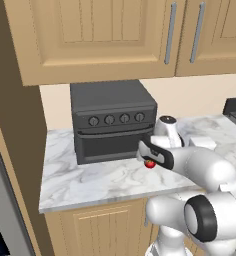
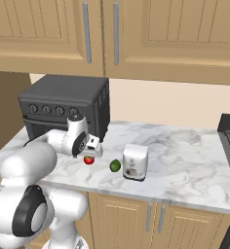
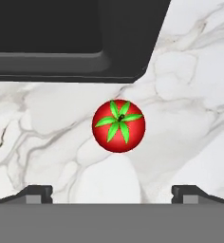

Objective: Place the avocado and tomato inside the fridge drawer. Close the drawer after placing the vegetables.

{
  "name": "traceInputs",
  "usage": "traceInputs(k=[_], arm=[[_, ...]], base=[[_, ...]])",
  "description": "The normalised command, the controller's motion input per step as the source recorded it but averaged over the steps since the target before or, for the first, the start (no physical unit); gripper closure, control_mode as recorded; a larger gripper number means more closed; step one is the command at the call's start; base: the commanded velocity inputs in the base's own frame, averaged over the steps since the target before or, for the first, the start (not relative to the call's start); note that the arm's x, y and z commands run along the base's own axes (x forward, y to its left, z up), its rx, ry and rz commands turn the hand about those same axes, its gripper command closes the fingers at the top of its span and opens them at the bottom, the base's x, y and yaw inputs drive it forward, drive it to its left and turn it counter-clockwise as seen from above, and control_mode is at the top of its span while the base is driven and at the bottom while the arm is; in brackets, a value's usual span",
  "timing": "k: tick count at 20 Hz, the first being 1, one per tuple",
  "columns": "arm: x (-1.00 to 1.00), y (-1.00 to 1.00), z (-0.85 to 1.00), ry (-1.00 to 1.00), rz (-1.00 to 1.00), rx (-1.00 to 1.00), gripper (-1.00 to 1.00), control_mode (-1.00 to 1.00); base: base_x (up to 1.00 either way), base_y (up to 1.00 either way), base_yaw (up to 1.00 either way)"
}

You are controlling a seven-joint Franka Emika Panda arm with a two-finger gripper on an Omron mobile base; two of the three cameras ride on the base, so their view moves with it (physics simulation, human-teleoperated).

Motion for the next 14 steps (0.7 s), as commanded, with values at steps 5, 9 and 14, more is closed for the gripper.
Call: traceInputs(k=[5,9,14], arm=[[0.06,-0.15,-0.20,0.00,0.00,0.00,-1.00,-1.00],[0.27,0.00,-0.21,0.00,0.00,0.00,-1.00,-1.00],[0.29,0.03,-0.08,0.00,0.00,0.00,-1.00,-1.00]], base=[[0.00,0.00,0.00],[0.00,0.00,0.00],[0.00,0.00,0.00]])
